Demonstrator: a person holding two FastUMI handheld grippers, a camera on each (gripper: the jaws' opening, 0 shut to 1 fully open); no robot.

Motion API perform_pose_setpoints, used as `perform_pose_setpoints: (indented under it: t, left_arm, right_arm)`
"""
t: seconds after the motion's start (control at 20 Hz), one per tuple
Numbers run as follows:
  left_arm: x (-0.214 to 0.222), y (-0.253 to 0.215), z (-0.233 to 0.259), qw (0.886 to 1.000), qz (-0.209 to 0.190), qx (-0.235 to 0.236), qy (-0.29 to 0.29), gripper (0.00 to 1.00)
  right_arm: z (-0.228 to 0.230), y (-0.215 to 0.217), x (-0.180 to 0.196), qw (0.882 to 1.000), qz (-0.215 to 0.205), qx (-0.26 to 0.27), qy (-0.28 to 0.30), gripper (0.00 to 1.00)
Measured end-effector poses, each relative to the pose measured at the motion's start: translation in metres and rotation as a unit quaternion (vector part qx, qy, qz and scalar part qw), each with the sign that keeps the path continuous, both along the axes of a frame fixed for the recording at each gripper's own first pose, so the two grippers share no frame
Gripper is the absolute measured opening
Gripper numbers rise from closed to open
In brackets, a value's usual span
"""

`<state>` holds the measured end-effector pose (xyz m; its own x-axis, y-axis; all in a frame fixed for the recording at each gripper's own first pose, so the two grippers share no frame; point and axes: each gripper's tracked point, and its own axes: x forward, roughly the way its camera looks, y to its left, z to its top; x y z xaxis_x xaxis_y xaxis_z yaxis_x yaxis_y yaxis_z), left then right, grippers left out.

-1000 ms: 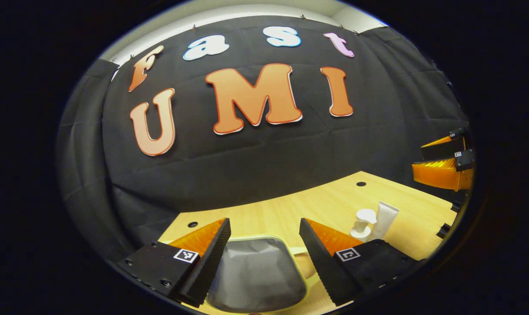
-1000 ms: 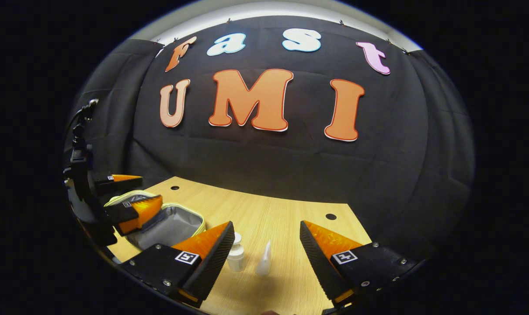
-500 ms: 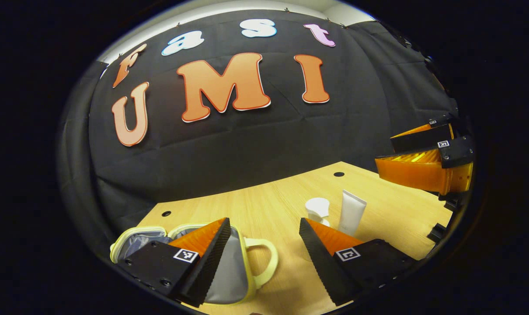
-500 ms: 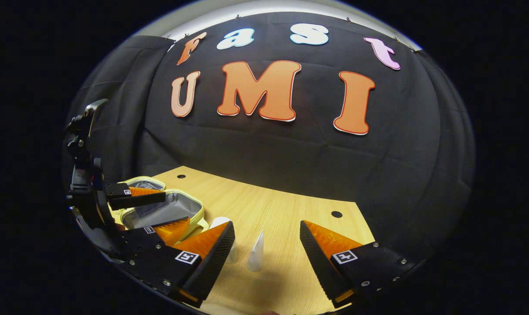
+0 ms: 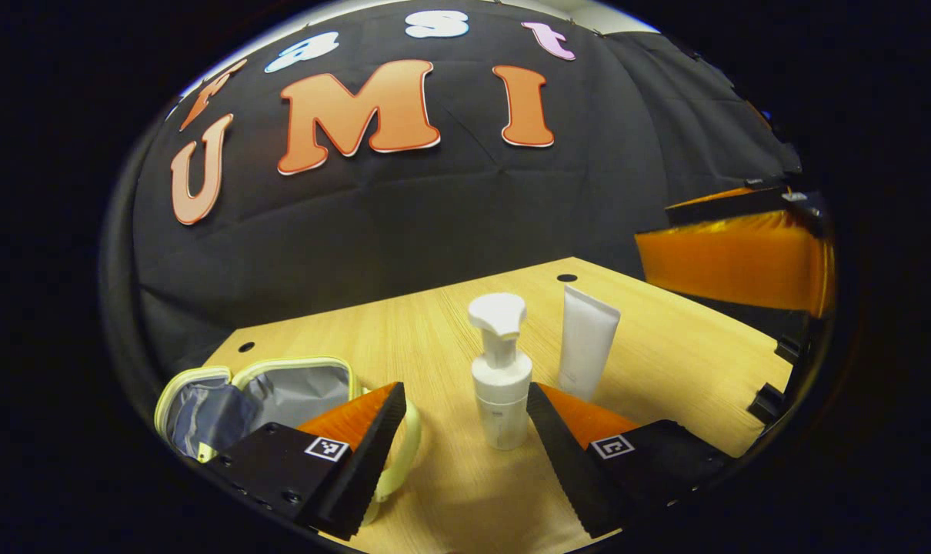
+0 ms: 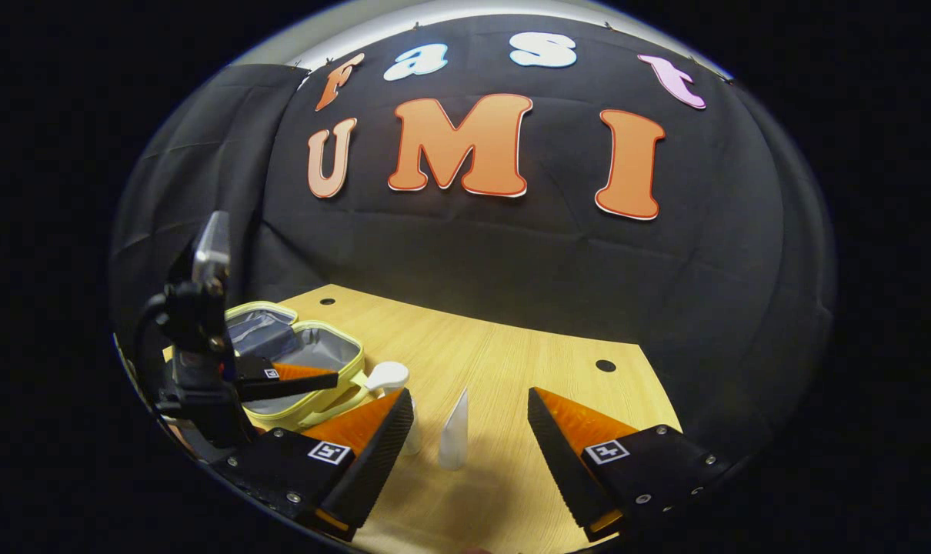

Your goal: First open the suitcase, pack the skin care products into it, and then close the suitcase.

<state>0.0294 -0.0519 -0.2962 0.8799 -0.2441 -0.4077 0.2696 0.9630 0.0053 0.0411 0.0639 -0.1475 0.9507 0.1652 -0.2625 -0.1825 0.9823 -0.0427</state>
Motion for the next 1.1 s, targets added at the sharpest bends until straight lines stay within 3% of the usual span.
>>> perform_pose_setpoints:
  t: [0.2,0.35,0.6,0.75,1.1]
  left_arm:
    - [0.014,-0.016,-0.028,0.999,-0.010,-0.028,0.026,0.97]
    - [0.024,-0.031,-0.043,0.997,-0.023,-0.057,0.039,0.90]
    - [0.028,-0.041,-0.051,0.996,-0.040,-0.071,0.043,0.61]
    - [0.036,-0.041,-0.053,0.996,-0.042,-0.073,0.038,0.59]
    - [0.044,-0.022,-0.032,0.995,-0.005,-0.098,0.032,0.56]
  right_arm:
    - [-0.023,-0.010,0.001,1.000,-0.005,-0.003,0.017,0.95]
    - [-0.042,-0.013,0.003,1.000,-0.004,-0.006,0.031,0.95]
    - [-0.079,-0.010,0.008,0.998,0.006,-0.009,0.058,0.95]
    - [-0.103,-0.005,0.019,0.997,0.016,-0.002,0.069,0.95]
    - [-0.138,0.009,0.036,0.995,0.053,-0.002,0.080,0.96]
